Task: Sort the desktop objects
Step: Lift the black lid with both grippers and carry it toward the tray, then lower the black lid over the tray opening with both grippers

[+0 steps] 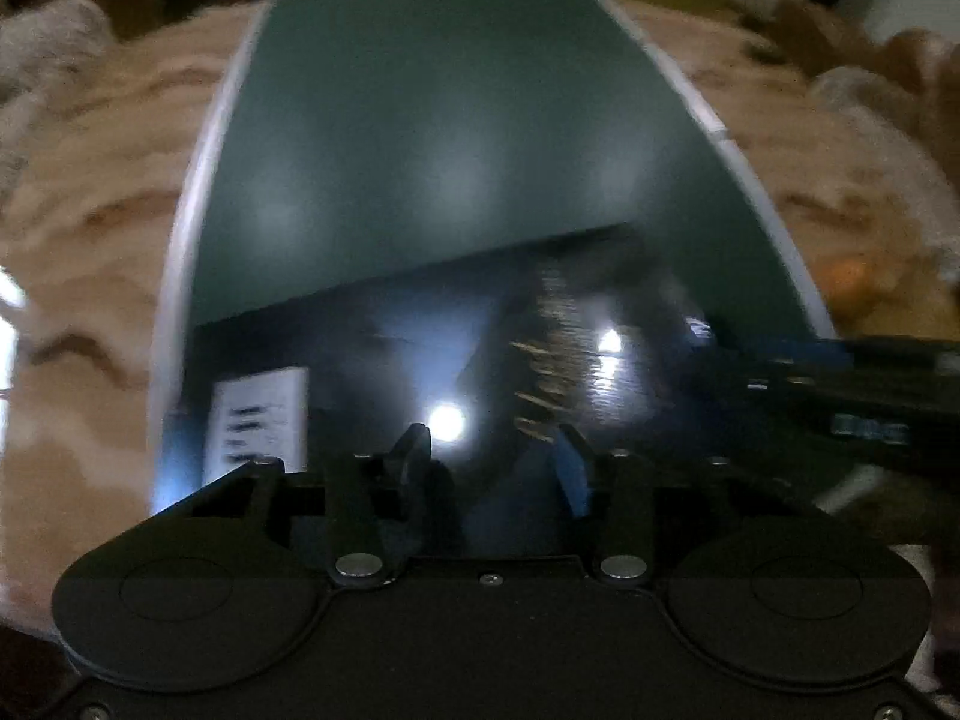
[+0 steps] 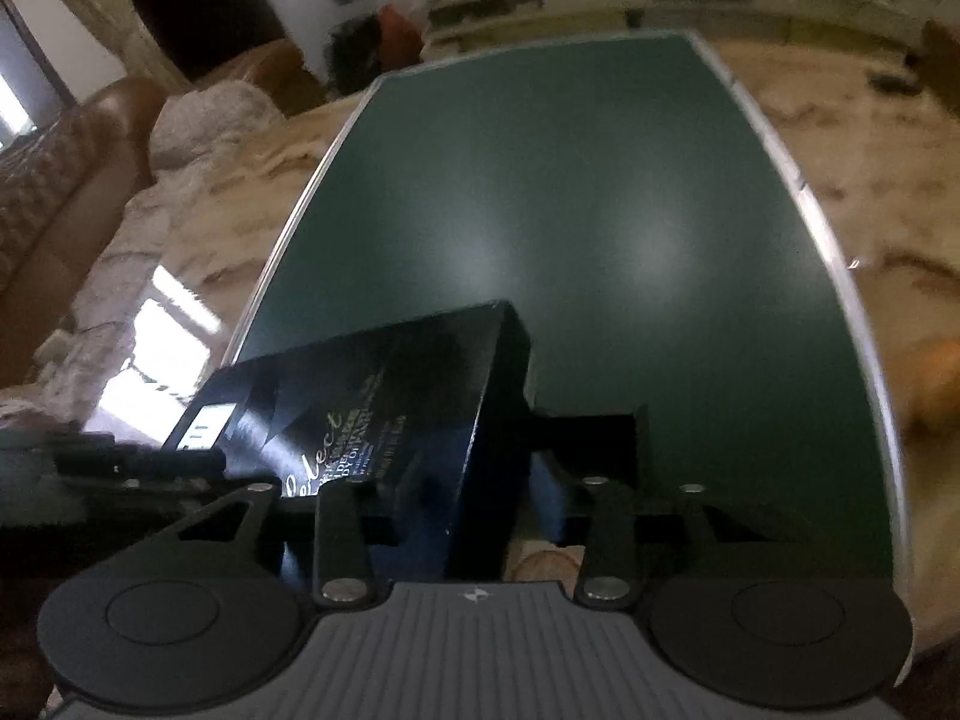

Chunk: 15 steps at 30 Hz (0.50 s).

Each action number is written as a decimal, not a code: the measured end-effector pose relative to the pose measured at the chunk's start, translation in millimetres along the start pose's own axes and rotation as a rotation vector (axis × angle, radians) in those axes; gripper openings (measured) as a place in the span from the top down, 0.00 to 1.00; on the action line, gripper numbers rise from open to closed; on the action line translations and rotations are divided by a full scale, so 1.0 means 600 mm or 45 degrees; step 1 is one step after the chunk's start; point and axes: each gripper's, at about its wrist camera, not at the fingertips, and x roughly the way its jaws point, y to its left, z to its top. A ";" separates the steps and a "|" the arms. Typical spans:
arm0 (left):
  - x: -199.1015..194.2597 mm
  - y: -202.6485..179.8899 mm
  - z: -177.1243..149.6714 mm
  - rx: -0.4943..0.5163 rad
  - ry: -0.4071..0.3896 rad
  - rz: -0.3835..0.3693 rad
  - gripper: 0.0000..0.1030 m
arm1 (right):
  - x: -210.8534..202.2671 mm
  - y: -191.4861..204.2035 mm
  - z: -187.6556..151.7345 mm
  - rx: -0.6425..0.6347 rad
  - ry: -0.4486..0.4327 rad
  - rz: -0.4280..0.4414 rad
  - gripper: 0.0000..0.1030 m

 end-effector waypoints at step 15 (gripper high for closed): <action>0.011 0.287 -0.035 -0.436 -0.015 0.147 0.16 | 0.031 -0.025 -0.011 0.045 -0.005 0.093 0.28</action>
